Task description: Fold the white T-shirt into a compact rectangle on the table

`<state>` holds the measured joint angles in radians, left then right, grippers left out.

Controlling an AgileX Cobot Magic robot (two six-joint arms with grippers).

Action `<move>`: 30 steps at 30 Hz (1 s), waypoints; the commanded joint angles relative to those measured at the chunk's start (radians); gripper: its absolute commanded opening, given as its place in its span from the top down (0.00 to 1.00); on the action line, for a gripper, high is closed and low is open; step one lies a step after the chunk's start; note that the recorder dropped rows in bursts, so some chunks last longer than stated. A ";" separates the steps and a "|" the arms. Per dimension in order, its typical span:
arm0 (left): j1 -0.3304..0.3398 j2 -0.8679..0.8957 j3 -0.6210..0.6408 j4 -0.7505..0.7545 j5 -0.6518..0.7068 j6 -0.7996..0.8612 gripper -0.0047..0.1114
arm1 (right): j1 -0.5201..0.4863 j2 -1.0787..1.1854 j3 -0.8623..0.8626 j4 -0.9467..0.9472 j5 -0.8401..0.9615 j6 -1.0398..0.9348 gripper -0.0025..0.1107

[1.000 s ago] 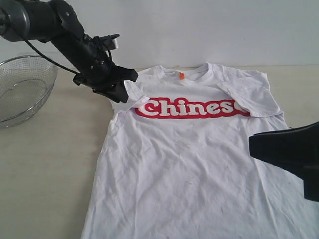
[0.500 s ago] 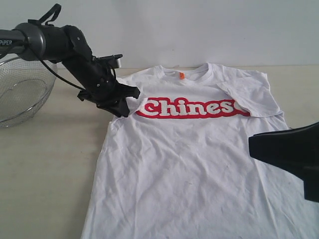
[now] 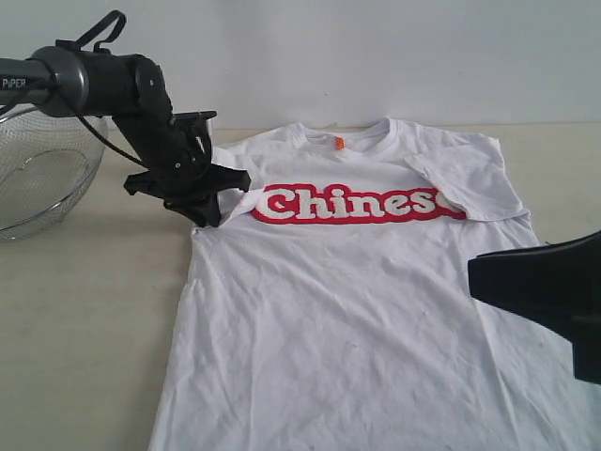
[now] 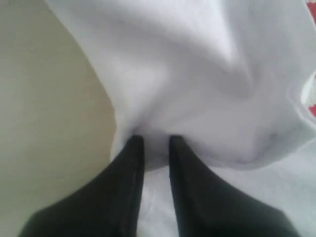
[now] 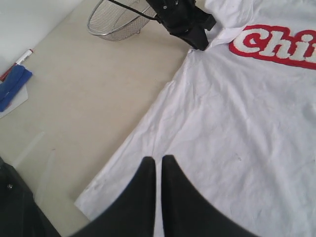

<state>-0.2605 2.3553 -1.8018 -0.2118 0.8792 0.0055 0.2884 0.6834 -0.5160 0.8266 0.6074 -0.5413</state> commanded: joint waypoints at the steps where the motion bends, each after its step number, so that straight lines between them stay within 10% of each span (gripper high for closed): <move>1: 0.030 -0.006 0.013 0.007 0.039 -0.005 0.79 | 0.001 -0.006 0.003 -0.001 0.004 -0.007 0.98; 17: 0.044 -0.140 0.001 -0.016 -0.175 -0.015 0.80 | 0.001 -0.006 0.003 0.014 0.006 -0.009 0.98; 30: 0.040 0.087 -0.266 -0.043 -0.199 -0.005 0.81 | 0.001 -0.006 0.003 0.020 0.006 -0.010 0.98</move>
<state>-0.2174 2.4089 -2.0152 -0.2456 0.6612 0.0000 0.2884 0.6834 -0.5160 0.8444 0.6112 -0.5413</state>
